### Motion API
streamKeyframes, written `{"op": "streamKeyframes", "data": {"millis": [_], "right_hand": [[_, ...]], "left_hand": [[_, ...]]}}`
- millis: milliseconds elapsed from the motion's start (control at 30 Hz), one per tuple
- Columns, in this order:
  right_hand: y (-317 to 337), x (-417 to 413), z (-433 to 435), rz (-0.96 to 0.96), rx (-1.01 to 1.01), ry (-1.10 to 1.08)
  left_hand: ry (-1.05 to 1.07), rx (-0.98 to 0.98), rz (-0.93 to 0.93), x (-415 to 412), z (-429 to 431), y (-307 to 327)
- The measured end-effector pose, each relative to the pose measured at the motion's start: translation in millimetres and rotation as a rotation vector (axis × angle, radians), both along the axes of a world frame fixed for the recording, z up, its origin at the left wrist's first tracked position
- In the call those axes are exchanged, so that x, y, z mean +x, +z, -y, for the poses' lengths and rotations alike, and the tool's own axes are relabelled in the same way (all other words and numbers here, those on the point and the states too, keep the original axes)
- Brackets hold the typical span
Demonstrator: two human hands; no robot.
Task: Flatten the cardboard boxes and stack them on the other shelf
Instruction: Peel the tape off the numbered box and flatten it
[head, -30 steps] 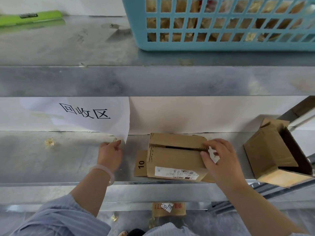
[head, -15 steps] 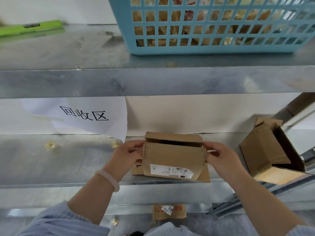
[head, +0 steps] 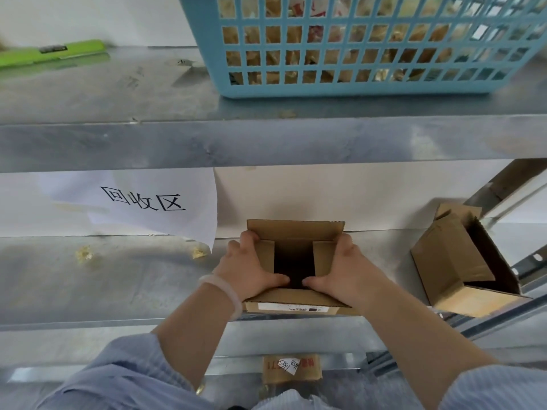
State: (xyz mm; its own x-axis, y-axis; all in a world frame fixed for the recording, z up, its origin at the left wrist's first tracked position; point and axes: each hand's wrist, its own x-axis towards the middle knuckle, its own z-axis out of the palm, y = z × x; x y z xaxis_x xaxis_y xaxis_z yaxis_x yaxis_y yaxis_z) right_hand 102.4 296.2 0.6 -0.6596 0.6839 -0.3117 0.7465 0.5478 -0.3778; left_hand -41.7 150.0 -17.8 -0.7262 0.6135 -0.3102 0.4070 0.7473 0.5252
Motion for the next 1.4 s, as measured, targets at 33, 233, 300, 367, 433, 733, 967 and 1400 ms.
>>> {"op": "streamKeyframes", "data": {"millis": [33,233,300,367,433,733,967,1400], "right_hand": [[-2,-1,2,-0.006,-0.009,-0.010],[12,21,-10,-0.265,-0.448,-0.148],[18,31,-19,-0.356,-0.547,-0.176],[21,40,-27,-0.425,-0.567,-0.195],[20,47,-32,-0.524,-0.713,-0.225],[-8,43,-27,-0.481,-1.088,-0.386],[-34,48,-31,-0.312,-0.892,-0.360],[-82,47,-9,0.121,0.039,0.051]], "left_hand": [[-0.007,0.019,-0.005,3,0,-1],[0.108,0.460,0.359,1,22,5],[0.105,0.601,0.381,0,34,8],[0.068,0.704,0.440,-2,47,10],[0.014,0.732,0.478,-2,58,12],[-0.096,0.529,0.633,18,76,-8],[-0.335,0.131,0.168,12,63,-43],[-0.373,-0.144,-0.408,19,41,-98]]}}
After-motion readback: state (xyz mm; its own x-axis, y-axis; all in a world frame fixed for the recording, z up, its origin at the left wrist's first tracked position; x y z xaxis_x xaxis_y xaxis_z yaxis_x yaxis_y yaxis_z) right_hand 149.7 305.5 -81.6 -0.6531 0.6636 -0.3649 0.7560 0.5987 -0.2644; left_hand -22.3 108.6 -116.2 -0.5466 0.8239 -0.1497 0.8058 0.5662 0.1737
